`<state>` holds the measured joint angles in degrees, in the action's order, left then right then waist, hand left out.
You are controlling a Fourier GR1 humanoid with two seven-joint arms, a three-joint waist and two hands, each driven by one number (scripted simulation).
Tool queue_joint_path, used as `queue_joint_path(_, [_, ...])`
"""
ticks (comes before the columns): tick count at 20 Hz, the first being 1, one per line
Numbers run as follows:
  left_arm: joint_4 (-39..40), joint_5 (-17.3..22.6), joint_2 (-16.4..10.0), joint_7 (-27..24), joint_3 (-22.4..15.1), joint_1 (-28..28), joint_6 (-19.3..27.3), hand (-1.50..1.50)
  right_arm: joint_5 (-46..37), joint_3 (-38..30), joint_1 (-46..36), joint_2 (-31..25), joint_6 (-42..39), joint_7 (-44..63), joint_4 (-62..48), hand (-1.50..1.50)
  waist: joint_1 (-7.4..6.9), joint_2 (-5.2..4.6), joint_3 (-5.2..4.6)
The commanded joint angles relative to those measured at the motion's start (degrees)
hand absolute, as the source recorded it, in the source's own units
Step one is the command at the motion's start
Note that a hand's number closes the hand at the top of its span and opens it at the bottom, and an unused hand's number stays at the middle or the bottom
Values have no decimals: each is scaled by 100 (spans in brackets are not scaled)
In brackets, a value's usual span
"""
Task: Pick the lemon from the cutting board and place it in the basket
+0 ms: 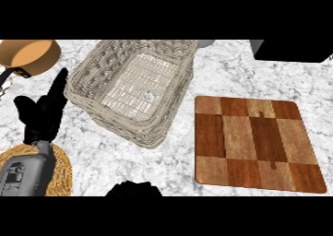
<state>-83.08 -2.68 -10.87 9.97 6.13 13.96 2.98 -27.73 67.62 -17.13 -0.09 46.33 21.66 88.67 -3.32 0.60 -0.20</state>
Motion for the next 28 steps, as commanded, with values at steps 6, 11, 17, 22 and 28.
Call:
queue_joint_path(6, [37,-21,75,17,-17,40,68,0,-193,-546,-1718,8,599,2064,419,150,47,1,-5])
queue_joint_path(11, [93,40,-53,-20,71,65,-45,0,-359,-1126,-2976,8,339,3133,84,150,15,25,-16])
queue_joint_path(17, [148,-2,31,-62,-21,153,-38,0,-182,-1572,-4691,8,121,4202,-938,150,-135,-21,-12])
queue_joint_path(22, [146,-3,24,-23,-70,249,-99,0,445,-1689,-5931,8,-41,4636,-1853,150,-235,-81,-8])
queue_joint_path(28, [211,-187,225,-33,-180,371,165,0,1159,-1403,-6133,7,184,4377,-2782,150,-191,-137,-3])
